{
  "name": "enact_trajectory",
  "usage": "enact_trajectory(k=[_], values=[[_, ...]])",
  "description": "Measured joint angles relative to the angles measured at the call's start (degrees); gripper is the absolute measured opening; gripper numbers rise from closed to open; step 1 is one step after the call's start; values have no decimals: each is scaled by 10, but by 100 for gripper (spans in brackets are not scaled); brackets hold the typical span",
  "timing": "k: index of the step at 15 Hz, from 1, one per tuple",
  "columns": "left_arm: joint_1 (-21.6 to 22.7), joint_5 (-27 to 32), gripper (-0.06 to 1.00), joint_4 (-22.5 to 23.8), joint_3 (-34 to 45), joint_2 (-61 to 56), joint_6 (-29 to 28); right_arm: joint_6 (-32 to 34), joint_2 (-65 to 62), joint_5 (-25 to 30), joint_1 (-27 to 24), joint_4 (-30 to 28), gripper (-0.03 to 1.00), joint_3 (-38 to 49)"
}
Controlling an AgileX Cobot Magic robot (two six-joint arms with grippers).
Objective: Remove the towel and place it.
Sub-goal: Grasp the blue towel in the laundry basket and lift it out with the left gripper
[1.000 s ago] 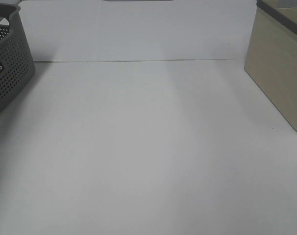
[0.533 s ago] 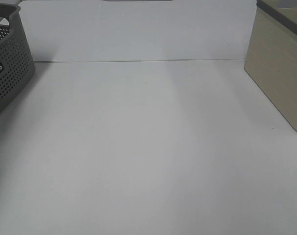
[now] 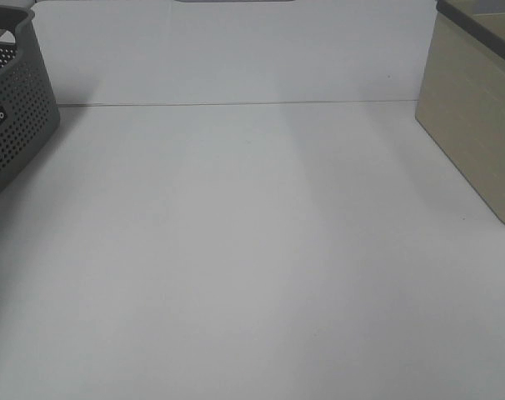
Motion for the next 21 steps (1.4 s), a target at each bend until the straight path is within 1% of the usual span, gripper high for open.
enact_trajectory(k=[1, 2, 4, 5, 6, 7, 8, 9, 13, 14, 15, 18, 21], values=[[0, 0, 89, 0, 0, 0, 0, 0, 0, 0, 0, 0, 89, 0], [0, 0, 80, 0, 0, 0, 0, 0, 0, 0, 0, 0, 89, 0], [0, -1, 52, 7, 0, 0, 0, 0, 0, 0, 0, 0, 89, 0], [0, -1, 46, 12, 0, 0, 0, 0, 0, 0, 0, 0, 89, 0], [0, -1, 30, 19, 0, 0, 0, 0, 0, 0, 0, 0, 89, 0], [0, -1, 18, 25, 0, 0, 0, 0, 0, 0, 0, 0, 89, 0], [0, -1, 12, 26, 0, 0, 0, 0, 0, 0, 0, 0, 89, 0], [0, -1, 8, 26, 0, 0, 0, 0, 0, 0, 0, 0, 89, 0], [0, -16, 7, 26, 0, 0, -1, 0, 0, 0, 0, 0, 89, 0], [0, -19, 5, 24, 0, 0, -6, 0, 0, 0, 0, 0, 89, 0], [0, -25, 0, 23, 0, 0, -16, 0, 0, 0, 0, 0, 89, 0], [0, -25, 0, 23, 0, -4, -68, 0, 0, 0, 0, 0, 89, 0], [0, -7, 0, 23, 0, -31, -85, 0, 0, 0, 0, 0, 89, 0]])
